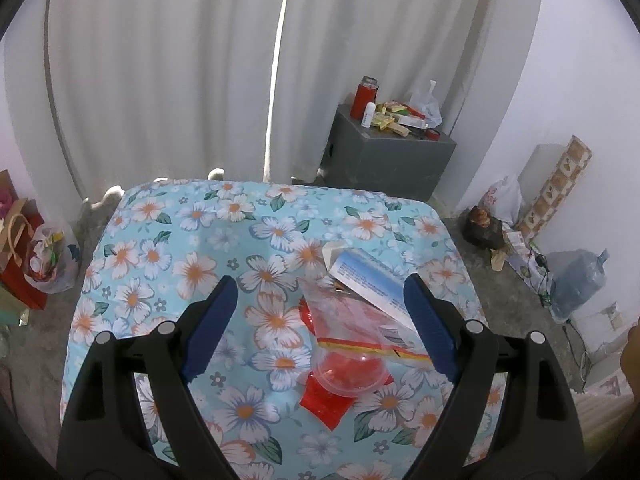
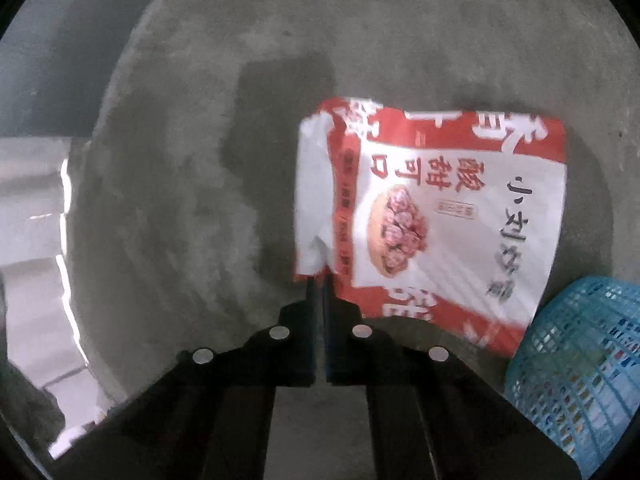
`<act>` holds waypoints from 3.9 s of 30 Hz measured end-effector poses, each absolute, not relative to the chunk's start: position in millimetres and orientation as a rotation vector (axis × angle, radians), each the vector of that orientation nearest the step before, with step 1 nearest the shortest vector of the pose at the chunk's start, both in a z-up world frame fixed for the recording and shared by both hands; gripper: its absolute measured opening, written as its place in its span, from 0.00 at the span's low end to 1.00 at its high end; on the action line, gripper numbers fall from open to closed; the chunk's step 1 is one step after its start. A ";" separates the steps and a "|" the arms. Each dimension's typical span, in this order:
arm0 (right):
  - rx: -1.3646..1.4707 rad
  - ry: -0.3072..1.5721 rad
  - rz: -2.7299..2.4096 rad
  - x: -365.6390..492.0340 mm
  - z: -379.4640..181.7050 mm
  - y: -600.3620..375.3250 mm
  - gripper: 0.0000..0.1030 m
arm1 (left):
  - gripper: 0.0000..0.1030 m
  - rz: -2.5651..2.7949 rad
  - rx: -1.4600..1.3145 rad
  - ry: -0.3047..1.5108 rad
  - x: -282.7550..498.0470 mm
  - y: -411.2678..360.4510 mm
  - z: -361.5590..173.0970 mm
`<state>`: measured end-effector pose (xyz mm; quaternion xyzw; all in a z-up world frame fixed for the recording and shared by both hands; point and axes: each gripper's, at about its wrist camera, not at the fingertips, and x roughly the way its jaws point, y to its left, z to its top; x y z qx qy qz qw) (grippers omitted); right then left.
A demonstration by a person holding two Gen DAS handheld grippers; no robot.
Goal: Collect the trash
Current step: 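Grasp the red-and-white snack bag on the floor with the right gripper, then carry the snack bag over the wastebasket and open the right gripper, then push the snack bag down into the wastebasket with the right gripper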
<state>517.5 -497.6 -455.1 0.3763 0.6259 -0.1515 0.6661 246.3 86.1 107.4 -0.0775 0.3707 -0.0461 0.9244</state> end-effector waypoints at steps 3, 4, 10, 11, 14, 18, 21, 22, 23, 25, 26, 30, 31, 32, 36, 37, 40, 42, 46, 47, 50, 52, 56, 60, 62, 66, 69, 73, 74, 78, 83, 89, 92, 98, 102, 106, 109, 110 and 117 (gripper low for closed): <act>0.880 1.356 -0.291 508.1 -437.9 -504.1 0.01 | 0.78 -0.105 -0.149 0.731 240.7 85.8 111.7; 0.874 1.334 -0.279 504.4 -428.4 -507.2 0.01 | 0.78 -0.109 -0.147 0.722 238.7 86.4 112.9; 0.774 1.377 -0.324 513.2 -413.3 -519.0 0.63 | 0.78 -0.116 -0.155 0.708 234.1 94.4 111.1; 0.743 1.366 -0.371 515.4 -412.7 -520.9 0.71 | 0.78 -0.107 -0.157 0.710 235.1 96.6 109.3; 0.675 1.398 -0.438 523.5 -426.4 -521.0 0.75 | 0.78 -0.078 -0.167 0.732 240.2 103.3 102.6; 0.625 1.493 -0.496 539.6 -464.4 -508.6 0.76 | 0.78 -0.027 -0.163 0.757 248.2 109.5 93.9; 0.599 1.532 -0.536 543.4 -488.1 -501.7 0.76 | 0.78 -0.004 -0.163 0.777 254.0 111.0 88.5; 0.610 1.538 -0.532 542.6 -493.9 -500.6 0.72 | 0.78 0.002 -0.158 0.783 255.6 110.8 87.2; 0.613 1.535 -0.531 541.5 -496.8 -499.8 0.65 | 0.78 0.003 -0.151 0.784 255.7 110.0 87.1; 0.626 1.551 -0.529 537.4 -502.9 -499.0 0.30 | 0.78 0.005 -0.137 0.780 256.2 108.4 87.8; 0.659 1.548 -0.527 533.6 -503.5 -500.8 0.29 | 0.78 0.002 -0.133 0.777 255.7 107.1 88.5; 0.676 1.479 -0.478 526.5 -477.0 -501.9 0.26 | 0.78 -0.014 -0.125 0.764 250.4 106.2 91.8; 0.680 1.444 -0.446 524.2 -460.8 -500.0 0.26 | 0.78 -0.022 -0.127 0.756 247.6 106.7 93.8; 0.684 1.411 -0.408 521.7 -443.6 -497.6 0.26 | 0.78 -0.028 -0.130 0.749 245.3 106.8 95.8; 0.640 1.221 -0.231 487.8 -334.2 -478.9 0.25 | 0.78 -0.073 -0.155 0.705 230.6 110.6 107.5; 0.609 1.185 -0.210 475.8 -310.2 -472.9 0.25 | 0.78 -0.085 -0.164 0.692 226.0 112.4 110.7; 0.522 1.031 -0.146 412.4 -214.7 -458.8 0.25 | 0.78 -0.117 -0.197 0.650 212.5 118.3 119.6; 0.528 0.956 -0.118 365.4 -174.7 -457.5 0.26 | 0.78 -0.140 -0.225 0.625 203.5 121.9 125.1; 0.575 0.858 -0.100 274.1 -150.6 -470.6 0.26 | 0.78 -0.182 -0.269 0.598 187.0 128.5 131.8; 0.603 0.846 -0.095 255.5 -158.1 -477.5 0.26 | 0.78 -0.187 -0.273 0.596 184.1 128.9 133.4; 0.809 0.830 -0.069 219.8 -200.7 -506.6 0.26 | 0.78 -0.212 -0.294 0.593 174.5 128.5 141.0; 0.903 0.831 -0.090 200.9 -236.6 -533.2 0.27 | 0.78 -0.225 -0.303 0.583 167.2 127.6 146.9; 1.082 0.921 -0.187 175.1 -315.8 -572.1 0.29 | 0.78 -0.232 -0.293 0.552 152.8 124.7 157.5; 1.110 0.972 -0.291 162.8 -336.3 -580.8 0.49 | 0.78 -0.243 -0.300 0.557 148.2 121.2 160.9; 1.051 0.983 -0.369 160.0 -325.9 -580.9 0.64 | 0.79 -0.255 -0.298 0.550 144.8 118.8 163.3; 0.994 0.929 -0.463 142.8 -301.7 -592.2 0.67 | 0.80 -0.283 -0.290 0.531 137.5 114.2 166.3; 0.960 0.877 -0.513 128.6 -281.3 -598.1 0.67 | 0.80 -0.295 -0.271 0.530 132.4 111.4 163.8; 0.821 0.832 -0.555 124.3 -252.3 -591.2 0.54 | 0.80 -0.303 -0.275 0.543 130.8 112.7 158.1; 0.788 0.827 -0.542 129.1 -245.0 -585.1 0.53 | 0.80 -0.302 -0.278 0.546 131.0 113.2 157.1; 0.624 0.854 -0.461 165.4 -227.7 -558.4 0.46 | 0.80 -0.296 -0.294 0.562 135.5 114.6 151.6; 0.550 0.955 -0.458 218.5 -240.7 -536.9 0.47 | 0.80 -0.291 -0.278 0.577 140.9 108.6 146.6; 0.369 1.135 -0.595 252.5 -280.2 -529.1 0.47 | 0.80 -0.281 -0.252 0.597 149.7 99.9 142.3; 0.453 1.134 -0.662 233.3 -291.1 -546.3 0.40 | 0.80 -0.281 -0.253 0.606 153.8 97.6 139.8; 0.511 1.139 -0.814 186.1 -306.4 -581.2 0.26 | 0.80 -0.283 -0.247 0.631 162.2 93.1 131.0; 0.597 1.084 -0.794 171.2 -303.3 -595.0 0.24 | 0.80 -0.288 -0.250 0.636 164.6 90.4 127.4; 0.641 0.984 -0.680 179.0 -277.0 -590.9 0.24 | 0.80 -0.284 -0.249 0.639 165.0 90.3 126.2; 0.665 1.066 -0.612 202.9 -289.8 -587.2 0.25 | 0.80 -0.285 -0.249 0.638 165.1 89.7 125.5; 0.659 1.114 -0.612 212.3 -301.1 -585.8 0.25 | 0.80 -0.284 -0.248 0.639 165.0 89.7 125.2; 0.576 1.399 -0.604 259.1 -388.7 -573.3 0.25 | 0.80 -0.270 -0.239 0.668 170.8 85.8 119.9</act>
